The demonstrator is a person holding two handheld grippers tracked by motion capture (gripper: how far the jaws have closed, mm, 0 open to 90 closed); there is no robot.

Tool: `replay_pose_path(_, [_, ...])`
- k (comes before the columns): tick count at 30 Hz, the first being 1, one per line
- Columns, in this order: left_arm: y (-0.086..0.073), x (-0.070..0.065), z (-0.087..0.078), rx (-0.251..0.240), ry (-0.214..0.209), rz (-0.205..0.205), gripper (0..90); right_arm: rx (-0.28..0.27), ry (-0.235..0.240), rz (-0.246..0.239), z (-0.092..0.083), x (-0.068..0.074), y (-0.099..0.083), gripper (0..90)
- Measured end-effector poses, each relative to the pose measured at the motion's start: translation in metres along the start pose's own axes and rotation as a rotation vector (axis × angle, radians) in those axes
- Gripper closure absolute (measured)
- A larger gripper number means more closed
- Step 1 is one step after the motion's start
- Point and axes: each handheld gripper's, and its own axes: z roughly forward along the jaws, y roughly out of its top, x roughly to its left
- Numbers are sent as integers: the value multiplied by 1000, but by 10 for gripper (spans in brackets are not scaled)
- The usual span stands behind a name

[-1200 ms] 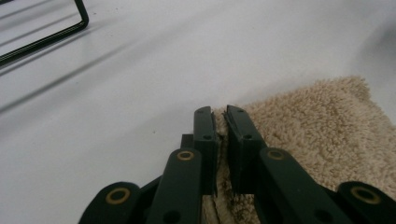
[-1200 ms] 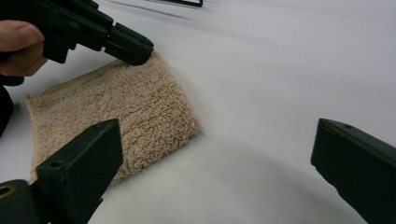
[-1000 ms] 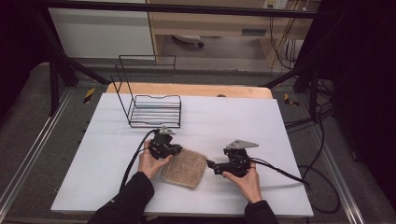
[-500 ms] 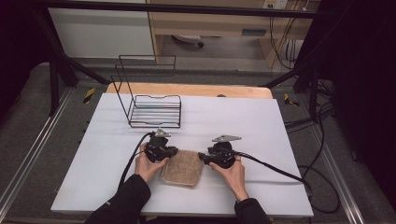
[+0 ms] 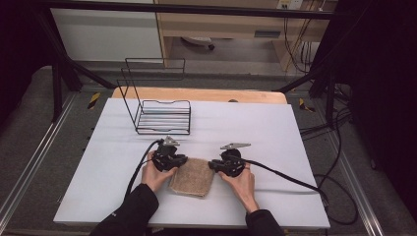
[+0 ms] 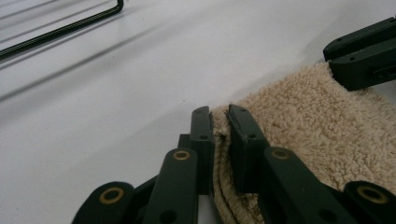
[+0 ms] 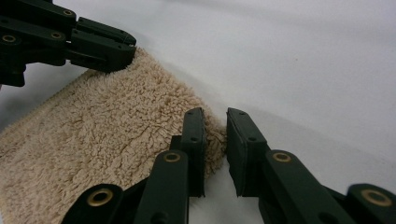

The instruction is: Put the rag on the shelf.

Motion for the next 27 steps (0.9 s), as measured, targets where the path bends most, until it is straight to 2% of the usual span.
replay_pose_path(6, [0,5,0,-1,-35,-29,811,5,15,25,1,-1,1,842])
replay_pose_path(8, [0,6,0,-5,-43,-48,819,3,18,25,1,-1,1,853])
replay_pose_path(12, [0,6,-3,-10,-48,-51,827,-7,21,11,0,-1,1,864])
replay_pose_path(17, [3,5,-17,-76,-66,-49,829,-44,29,-6,-8,1,4,865])
replay_pose_path(22, [5,2,-31,-139,-75,-48,829,-113,61,-21,-22,4,8,866])
replay_pose_path(27, [6,-3,-45,-192,-68,-34,829,-153,85,-24,-31,6,11,867])
